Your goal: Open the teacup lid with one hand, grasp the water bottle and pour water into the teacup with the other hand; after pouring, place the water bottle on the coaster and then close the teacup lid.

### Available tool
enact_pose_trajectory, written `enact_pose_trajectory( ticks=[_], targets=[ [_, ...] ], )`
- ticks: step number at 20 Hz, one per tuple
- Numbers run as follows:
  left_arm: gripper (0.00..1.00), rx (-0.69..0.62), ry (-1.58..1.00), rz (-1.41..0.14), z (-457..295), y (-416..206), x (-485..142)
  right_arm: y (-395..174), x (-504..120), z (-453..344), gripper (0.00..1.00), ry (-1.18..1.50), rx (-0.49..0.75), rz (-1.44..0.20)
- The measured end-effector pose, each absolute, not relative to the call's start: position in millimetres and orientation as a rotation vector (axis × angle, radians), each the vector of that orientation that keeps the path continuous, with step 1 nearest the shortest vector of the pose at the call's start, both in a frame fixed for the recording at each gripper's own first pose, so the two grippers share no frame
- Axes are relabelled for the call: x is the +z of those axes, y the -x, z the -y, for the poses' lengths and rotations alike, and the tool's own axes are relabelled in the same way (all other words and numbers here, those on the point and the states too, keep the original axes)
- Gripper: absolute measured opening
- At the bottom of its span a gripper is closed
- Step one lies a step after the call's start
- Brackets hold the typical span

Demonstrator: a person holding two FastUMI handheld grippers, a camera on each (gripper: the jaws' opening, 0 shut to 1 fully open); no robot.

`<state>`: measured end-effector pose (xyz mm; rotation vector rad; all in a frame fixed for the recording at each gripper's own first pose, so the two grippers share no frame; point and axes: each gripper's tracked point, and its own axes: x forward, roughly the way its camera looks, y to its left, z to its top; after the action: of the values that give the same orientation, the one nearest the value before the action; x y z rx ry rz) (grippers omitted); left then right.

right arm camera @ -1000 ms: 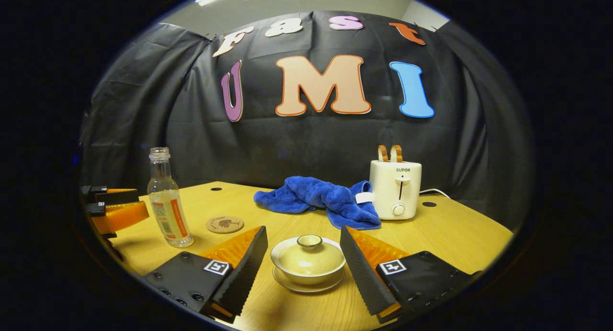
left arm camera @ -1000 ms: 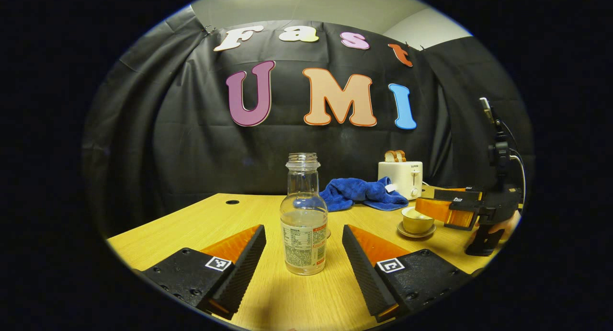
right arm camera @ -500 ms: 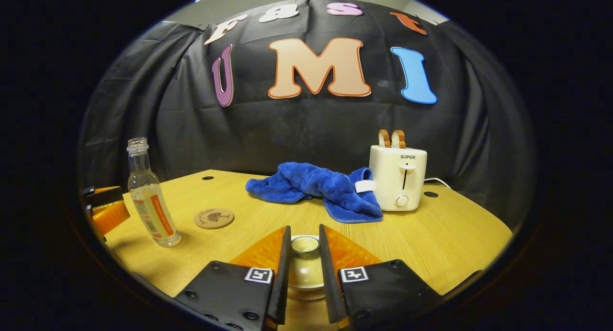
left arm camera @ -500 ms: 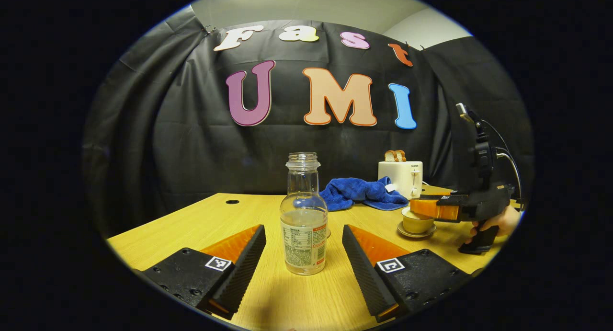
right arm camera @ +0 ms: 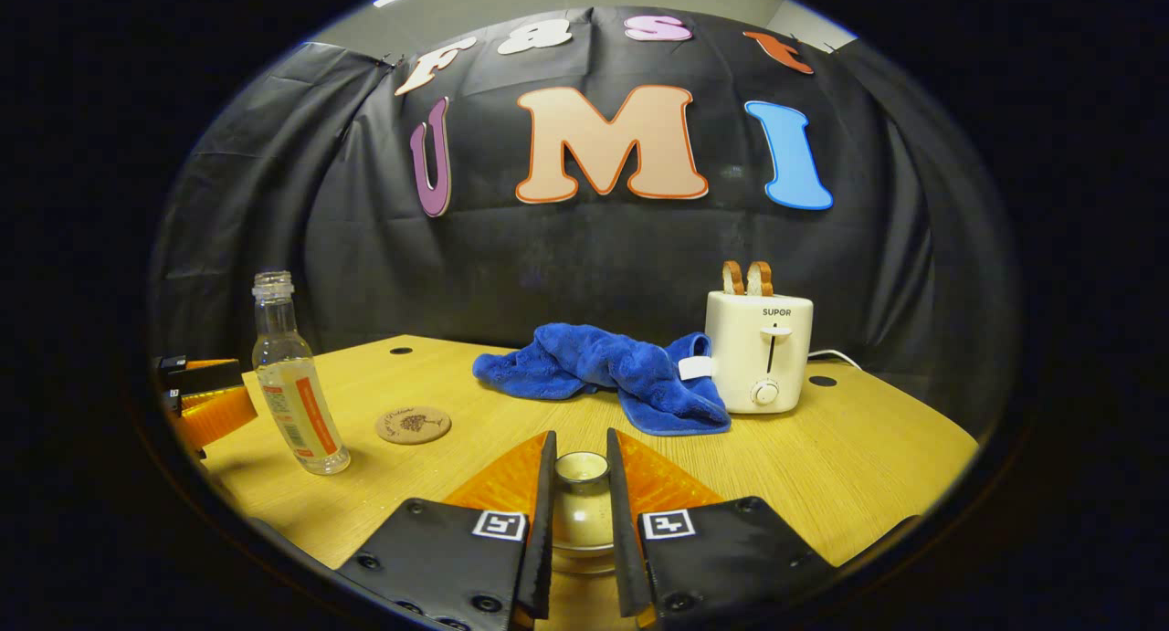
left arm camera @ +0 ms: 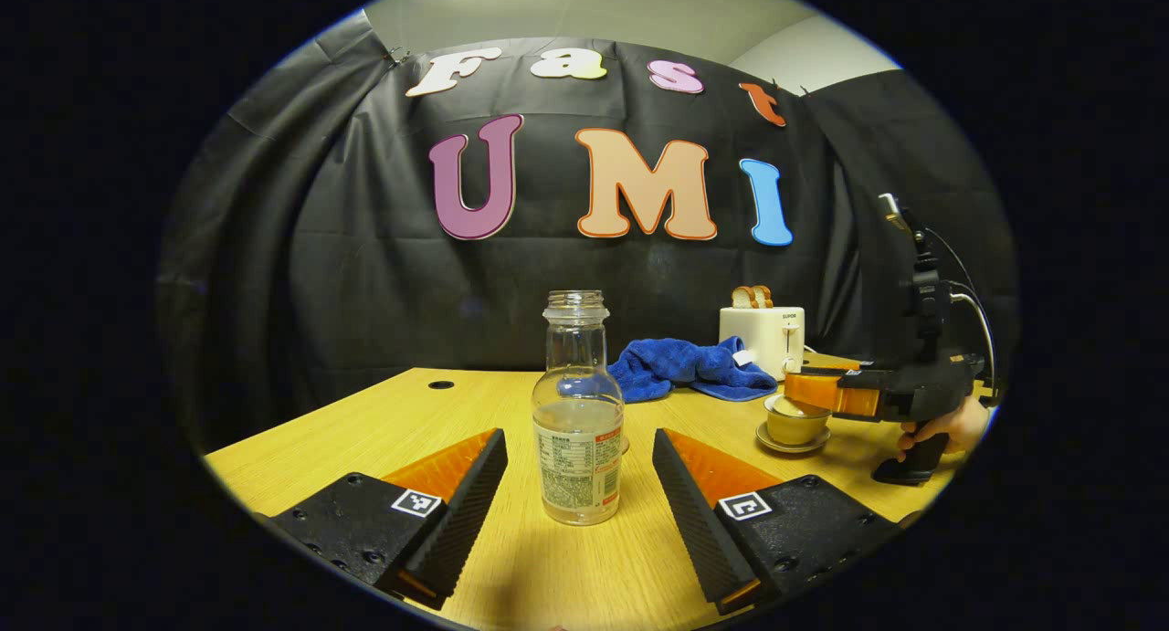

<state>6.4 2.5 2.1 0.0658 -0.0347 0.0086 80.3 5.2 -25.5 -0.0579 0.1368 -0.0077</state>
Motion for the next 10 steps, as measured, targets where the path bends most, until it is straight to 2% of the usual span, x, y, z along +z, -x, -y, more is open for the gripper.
enact_pose_trajectory(
  ticks=[10],
  targets=[
    [0.94, -0.041, -0.042, -0.052, -4, -29, -9, -52, -8, 20, 0.32, 0.035, -0.078, -0.040]
  ],
)
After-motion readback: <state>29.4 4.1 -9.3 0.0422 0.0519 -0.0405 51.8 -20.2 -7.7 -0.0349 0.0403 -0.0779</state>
